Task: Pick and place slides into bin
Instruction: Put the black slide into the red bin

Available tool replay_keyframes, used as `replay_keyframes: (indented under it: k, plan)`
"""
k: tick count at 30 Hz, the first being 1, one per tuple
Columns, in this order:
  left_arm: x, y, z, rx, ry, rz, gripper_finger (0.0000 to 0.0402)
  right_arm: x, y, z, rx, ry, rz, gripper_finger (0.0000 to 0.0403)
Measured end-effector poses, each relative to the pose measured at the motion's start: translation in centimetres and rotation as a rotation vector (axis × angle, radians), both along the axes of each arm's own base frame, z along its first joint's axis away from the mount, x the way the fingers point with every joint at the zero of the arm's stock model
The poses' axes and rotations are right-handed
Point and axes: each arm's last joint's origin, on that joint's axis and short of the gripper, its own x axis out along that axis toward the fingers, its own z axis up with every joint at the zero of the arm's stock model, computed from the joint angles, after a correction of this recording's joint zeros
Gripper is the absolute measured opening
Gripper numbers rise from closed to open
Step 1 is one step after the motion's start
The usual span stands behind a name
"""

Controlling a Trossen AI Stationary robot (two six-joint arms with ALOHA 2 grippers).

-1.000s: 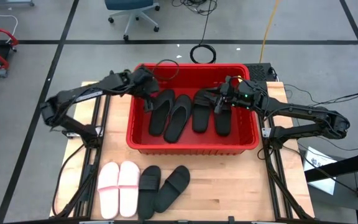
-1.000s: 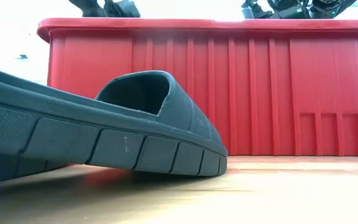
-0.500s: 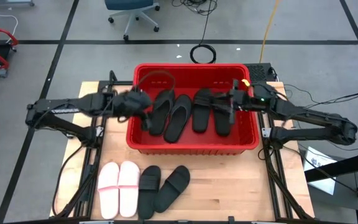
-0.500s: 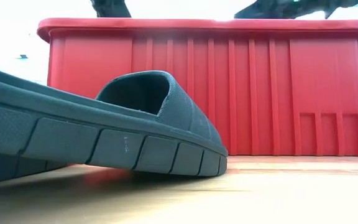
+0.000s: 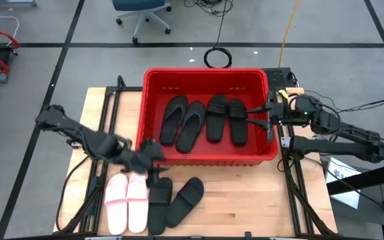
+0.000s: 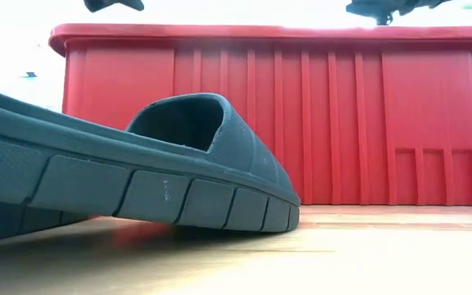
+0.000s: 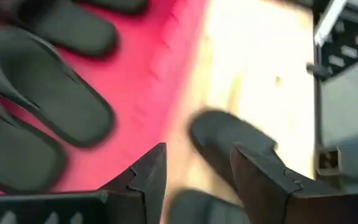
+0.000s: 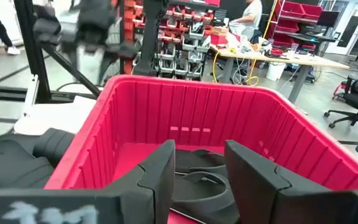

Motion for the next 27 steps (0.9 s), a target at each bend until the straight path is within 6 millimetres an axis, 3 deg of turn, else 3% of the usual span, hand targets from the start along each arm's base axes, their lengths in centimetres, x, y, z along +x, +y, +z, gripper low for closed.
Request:
replay_keyframes:
  k: [4,9,14,21,27]
  plan:
    - [0.1,-3.8,-2.2,-0.042,0.083,-0.050,0.0172,-0.4,0.2,0.2,0.021,-0.020,0.017,0.0130]
    - [-0.5,-8.2,-4.5,-0.089,0.141,-0.082,0.0172,-0.5,0.8,0.2,0.057,-0.026,0.213,0.0130]
    - [-1.4,-11.4,-6.4,-0.086,0.166,-0.101,0.0172,-0.5,1.1,0.2,0.163,-0.017,0.319,0.0130]
    - [-1.9,-13.6,-9.6,0.011,0.261,-0.141,0.0172,-0.5,1.1,0.2,0.221,-0.014,0.312,0.0130]
    - [-2.2,-13.2,-11.3,0.144,0.359,-0.125,0.0172,-0.5,1.1,0.2,0.251,-0.012,0.310,0.0130]
